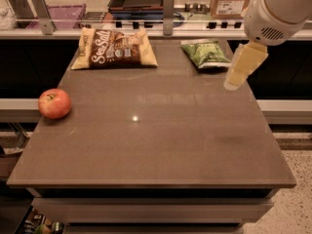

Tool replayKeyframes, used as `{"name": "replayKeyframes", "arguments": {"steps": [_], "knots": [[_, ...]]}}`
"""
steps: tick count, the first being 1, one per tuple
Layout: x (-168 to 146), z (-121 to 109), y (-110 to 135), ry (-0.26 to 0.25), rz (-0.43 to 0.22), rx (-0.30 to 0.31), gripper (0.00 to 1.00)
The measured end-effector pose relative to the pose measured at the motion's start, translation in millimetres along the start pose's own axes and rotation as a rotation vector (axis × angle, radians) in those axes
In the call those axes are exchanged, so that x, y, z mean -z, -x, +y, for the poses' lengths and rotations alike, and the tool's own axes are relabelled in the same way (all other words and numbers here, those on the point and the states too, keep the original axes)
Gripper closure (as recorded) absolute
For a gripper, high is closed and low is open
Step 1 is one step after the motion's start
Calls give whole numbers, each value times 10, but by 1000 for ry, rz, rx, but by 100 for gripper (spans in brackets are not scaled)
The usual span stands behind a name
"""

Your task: Move green jalapeno chip bag near apple

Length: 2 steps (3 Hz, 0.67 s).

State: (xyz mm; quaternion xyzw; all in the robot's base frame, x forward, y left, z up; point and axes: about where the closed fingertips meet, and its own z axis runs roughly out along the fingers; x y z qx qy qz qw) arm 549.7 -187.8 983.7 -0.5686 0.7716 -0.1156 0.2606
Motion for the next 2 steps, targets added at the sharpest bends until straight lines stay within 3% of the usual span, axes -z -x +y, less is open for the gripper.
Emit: {"name": "replayKeyframes", "arguments": {"steps": [1,2], "knots": [[-271,-215,47,-30,-7,-30,0],[-805,-710,-123,-68,-46,-95,0]]}}
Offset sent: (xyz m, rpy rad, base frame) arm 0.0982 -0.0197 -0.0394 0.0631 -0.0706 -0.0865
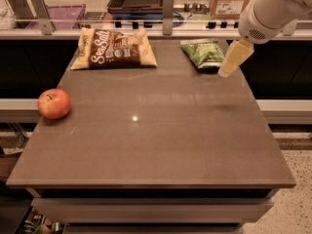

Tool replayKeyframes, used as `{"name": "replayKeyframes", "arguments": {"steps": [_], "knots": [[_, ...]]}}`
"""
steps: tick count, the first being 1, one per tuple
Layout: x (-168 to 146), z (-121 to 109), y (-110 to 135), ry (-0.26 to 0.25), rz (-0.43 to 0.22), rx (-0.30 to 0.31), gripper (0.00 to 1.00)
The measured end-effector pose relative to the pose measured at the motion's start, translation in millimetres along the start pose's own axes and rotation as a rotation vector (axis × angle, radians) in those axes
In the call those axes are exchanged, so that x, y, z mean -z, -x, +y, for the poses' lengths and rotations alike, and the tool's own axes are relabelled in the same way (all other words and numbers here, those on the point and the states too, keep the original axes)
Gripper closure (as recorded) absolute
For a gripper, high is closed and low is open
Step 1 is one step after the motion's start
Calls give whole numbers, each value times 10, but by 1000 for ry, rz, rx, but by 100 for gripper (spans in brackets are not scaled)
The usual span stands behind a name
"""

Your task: Move green jalapeno chip bag near apple

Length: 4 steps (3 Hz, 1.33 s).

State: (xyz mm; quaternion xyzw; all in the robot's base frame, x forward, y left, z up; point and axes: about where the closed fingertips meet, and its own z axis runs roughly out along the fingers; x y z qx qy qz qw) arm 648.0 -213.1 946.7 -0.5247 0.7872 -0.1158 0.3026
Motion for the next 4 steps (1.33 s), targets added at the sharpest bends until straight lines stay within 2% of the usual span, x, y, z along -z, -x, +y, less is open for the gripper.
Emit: {"name": "replayKeyframes", "arguments": {"steps": [1,2,4], "knots": [[-50,0,32,0,3,-6,0],[-263,-51,111,0,-10,-31,0],[-776,-53,132,39,-31,-92,0]]}}
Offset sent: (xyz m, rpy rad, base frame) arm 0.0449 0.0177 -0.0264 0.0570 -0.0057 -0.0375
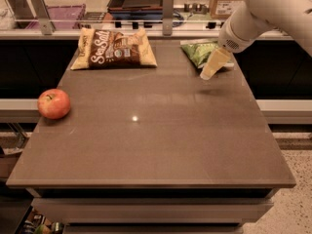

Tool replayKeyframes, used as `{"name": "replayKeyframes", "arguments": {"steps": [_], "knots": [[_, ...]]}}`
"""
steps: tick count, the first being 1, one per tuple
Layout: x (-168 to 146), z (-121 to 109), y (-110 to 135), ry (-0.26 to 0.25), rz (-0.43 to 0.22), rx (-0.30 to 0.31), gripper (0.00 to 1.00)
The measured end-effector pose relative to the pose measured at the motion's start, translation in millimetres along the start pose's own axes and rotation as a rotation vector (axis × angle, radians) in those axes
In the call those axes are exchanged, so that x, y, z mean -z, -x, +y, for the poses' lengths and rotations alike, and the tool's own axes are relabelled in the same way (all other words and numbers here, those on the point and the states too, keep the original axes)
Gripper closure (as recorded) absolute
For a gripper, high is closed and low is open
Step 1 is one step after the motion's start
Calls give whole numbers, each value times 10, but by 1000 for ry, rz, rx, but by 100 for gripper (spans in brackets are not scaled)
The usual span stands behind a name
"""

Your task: Move green jalapeno chip bag near apple

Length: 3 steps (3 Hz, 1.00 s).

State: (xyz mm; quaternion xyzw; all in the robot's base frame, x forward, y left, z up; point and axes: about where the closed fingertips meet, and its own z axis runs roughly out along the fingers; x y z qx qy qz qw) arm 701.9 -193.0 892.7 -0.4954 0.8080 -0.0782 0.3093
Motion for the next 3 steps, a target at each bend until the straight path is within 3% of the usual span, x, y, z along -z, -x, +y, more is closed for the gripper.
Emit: {"name": "replayKeyframes", "arguments": {"steps": [2,3], "knots": [[-424,-23,-75,33,-53,-68,0],[-491,-184,-38,-4,-111,-80,0]]}}
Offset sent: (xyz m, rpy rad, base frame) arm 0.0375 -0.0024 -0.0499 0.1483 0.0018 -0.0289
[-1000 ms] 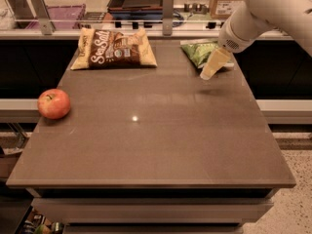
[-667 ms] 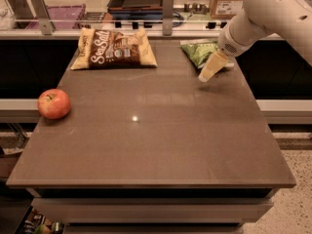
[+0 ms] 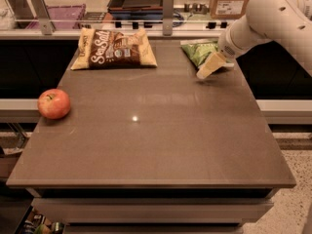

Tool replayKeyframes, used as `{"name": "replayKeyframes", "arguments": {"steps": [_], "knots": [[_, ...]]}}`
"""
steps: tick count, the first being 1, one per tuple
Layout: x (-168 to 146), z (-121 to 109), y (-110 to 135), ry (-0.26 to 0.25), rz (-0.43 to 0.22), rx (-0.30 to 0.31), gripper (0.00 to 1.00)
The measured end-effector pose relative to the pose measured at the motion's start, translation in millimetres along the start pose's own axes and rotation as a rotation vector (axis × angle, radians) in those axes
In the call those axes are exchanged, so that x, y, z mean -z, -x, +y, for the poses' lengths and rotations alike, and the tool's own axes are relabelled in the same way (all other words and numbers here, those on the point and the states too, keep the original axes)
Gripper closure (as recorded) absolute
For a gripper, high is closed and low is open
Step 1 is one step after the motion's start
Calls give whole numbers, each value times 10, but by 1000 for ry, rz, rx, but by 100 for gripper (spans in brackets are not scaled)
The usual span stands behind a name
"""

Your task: Move green jalapeno chip bag near apple

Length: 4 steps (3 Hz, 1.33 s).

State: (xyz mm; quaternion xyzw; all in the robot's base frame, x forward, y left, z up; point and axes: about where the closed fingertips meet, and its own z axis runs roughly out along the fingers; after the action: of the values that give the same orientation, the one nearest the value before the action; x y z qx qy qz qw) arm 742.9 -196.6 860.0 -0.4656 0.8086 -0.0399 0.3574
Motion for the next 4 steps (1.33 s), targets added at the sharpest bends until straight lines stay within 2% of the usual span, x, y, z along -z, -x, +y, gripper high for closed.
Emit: {"name": "replayKeyframes", "arguments": {"steps": [1,2,3,4], "knots": [[-12,-195,114,-47,-56,11,0],[-92,-252,150,-50,-80,8,0],[-273,-141,42,-1,-73,-19,0],[-302,-122,42,4,-72,-19,15]]}}
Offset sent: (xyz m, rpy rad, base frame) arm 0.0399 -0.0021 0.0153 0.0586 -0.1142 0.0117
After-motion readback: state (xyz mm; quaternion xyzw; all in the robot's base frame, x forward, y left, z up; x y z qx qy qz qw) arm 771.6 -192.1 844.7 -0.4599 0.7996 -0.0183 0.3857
